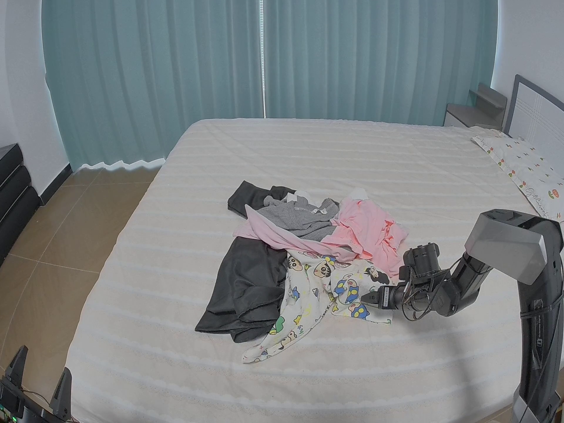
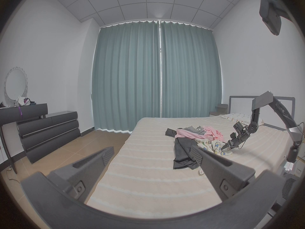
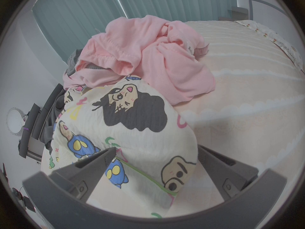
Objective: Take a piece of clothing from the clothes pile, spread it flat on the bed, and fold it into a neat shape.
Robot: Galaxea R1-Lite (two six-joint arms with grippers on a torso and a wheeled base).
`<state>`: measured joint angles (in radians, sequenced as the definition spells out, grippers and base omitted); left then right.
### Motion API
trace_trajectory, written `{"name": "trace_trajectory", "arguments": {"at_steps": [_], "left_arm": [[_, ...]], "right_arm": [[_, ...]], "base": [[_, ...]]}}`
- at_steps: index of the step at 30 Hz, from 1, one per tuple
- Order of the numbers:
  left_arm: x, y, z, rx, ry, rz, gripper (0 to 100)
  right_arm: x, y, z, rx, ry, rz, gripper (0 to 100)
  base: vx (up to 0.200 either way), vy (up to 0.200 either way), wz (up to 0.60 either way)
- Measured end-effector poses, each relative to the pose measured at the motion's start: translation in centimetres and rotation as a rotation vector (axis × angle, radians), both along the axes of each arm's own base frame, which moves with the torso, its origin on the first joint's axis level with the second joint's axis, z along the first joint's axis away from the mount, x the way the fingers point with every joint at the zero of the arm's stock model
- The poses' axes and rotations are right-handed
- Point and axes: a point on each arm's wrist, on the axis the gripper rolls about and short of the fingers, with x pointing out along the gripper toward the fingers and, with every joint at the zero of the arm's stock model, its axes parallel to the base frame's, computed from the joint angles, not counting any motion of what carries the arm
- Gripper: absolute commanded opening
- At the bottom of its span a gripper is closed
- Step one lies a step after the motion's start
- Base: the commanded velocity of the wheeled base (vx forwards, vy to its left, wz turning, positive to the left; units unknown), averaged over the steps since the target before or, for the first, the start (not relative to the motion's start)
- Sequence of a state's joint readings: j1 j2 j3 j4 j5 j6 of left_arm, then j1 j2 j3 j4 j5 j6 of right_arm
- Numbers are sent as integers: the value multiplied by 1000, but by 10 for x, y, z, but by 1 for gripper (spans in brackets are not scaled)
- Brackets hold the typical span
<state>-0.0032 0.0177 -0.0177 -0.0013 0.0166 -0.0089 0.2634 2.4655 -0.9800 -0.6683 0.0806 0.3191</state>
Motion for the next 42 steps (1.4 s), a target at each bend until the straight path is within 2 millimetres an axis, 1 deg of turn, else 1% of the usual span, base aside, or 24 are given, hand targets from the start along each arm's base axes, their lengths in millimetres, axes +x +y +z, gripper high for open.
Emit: {"name": "trace_trajectory", "arguments": {"at_steps": [4, 5, 13, 22, 27, 33, 42], "left_arm": [[0, 0, 0, 0, 0, 0, 100], [0, 0, 0, 0, 0, 0, 100], [0, 0, 0, 0, 0, 0, 100], [0, 0, 0, 0, 0, 0, 100], [0, 0, 0, 0, 0, 0, 100], [0, 0, 0, 0, 0, 0, 100], [0, 0, 0, 8, 1, -1, 100]], "right_arm": [[4, 3, -6, 10, -7, 5, 100], [5, 4, -7, 13, -8, 6, 0], [0, 3, -5, 63, 15, 39, 0], [-13, -1, 5, 129, 48, 83, 0], [-25, -4, 19, 222, 44, 139, 0], [-51, -15, 40, 322, -37, 199, 0], [-84, -23, 78, 456, -271, 258, 0]], "base": [[0, 0, 0], [0, 0, 0], [0, 0, 0], [0, 0, 0], [0, 0, 0], [0, 0, 0], [0, 0, 0]]}}
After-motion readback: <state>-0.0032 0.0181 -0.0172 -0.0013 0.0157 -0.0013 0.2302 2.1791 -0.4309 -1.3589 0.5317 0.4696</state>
